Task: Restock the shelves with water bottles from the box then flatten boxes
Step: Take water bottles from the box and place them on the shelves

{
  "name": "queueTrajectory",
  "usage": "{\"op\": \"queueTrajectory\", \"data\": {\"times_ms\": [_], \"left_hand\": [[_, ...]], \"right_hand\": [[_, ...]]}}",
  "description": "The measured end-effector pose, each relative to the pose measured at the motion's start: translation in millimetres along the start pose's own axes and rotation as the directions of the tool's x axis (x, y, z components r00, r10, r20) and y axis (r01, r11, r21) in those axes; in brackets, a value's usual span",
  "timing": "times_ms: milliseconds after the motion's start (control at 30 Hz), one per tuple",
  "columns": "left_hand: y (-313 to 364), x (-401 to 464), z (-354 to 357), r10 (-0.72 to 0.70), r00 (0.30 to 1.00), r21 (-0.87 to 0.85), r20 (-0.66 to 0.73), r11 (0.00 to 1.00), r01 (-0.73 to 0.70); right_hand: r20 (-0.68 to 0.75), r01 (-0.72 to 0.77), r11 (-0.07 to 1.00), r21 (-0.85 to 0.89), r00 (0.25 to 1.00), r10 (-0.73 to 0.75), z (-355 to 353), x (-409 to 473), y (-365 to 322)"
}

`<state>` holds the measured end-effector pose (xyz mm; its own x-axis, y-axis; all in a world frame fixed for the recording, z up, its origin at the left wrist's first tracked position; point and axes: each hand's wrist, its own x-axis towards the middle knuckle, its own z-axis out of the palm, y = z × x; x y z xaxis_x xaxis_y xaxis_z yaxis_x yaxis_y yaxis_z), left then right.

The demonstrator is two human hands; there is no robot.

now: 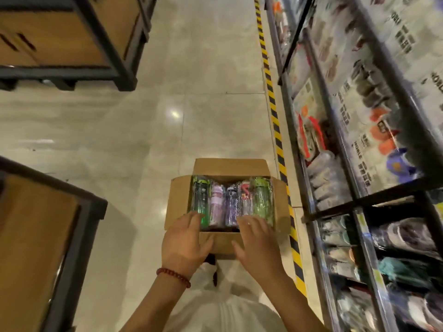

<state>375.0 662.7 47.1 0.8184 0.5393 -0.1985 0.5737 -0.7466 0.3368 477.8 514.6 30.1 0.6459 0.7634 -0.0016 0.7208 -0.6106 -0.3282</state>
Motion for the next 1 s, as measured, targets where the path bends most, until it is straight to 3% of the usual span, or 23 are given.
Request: {"op": "queueTrajectory", "data": {"times_ms": [333, 433, 667, 767, 867, 933, 1000], "left_hand": [[-65.6, 129.8, 53.9, -0.028, 0.977, 0.09, 0.209, 0.996, 0.009], [-78.6, 167.4, 93.5, -0.023, 0.978, 0.077, 0.209, 0.997, 0.007], [-111.1, 237.7, 227.1, -0.179, 0.949, 0.072, 0.261, 0.984, 0.165], [-130.8, 253.1, 282.2, -0.357, 0.892, 0.025, 0.277, 0.931, 0.365], [-152.2, 264.4, 322.4, -0.569, 0.759, 0.013, 0.316, 0.803, 0.596], [-161.7, 269.0, 344.4, -0.625, 0.693, -0.013, 0.36, 0.739, 0.674], [-168.2, 271.7, 363.3, -0.637, 0.678, -0.045, 0.366, 0.716, 0.697]], "right_hand": [[0.178, -0.146, 0.989, -0.006, 0.973, 0.145, 78.6, 115.5, 32.9], [0.245, -0.166, 0.986, -0.034, 0.955, 0.169, 117.1, 142.8, 60.4], [0.425, -0.253, 0.964, -0.076, 0.867, 0.261, 242.2, 175.8, 154.6], [0.442, -0.389, 0.912, -0.128, 0.801, 0.403, 282.8, 182.3, 193.2], [0.421, -0.51, 0.833, -0.216, 0.721, 0.55, 317.4, 182.3, 231.2], [0.415, -0.572, 0.776, -0.267, 0.658, 0.628, 334.1, 177.9, 251.9], [0.43, -0.641, 0.726, -0.249, 0.598, 0.676, 348.9, 172.7, 267.2]]}}
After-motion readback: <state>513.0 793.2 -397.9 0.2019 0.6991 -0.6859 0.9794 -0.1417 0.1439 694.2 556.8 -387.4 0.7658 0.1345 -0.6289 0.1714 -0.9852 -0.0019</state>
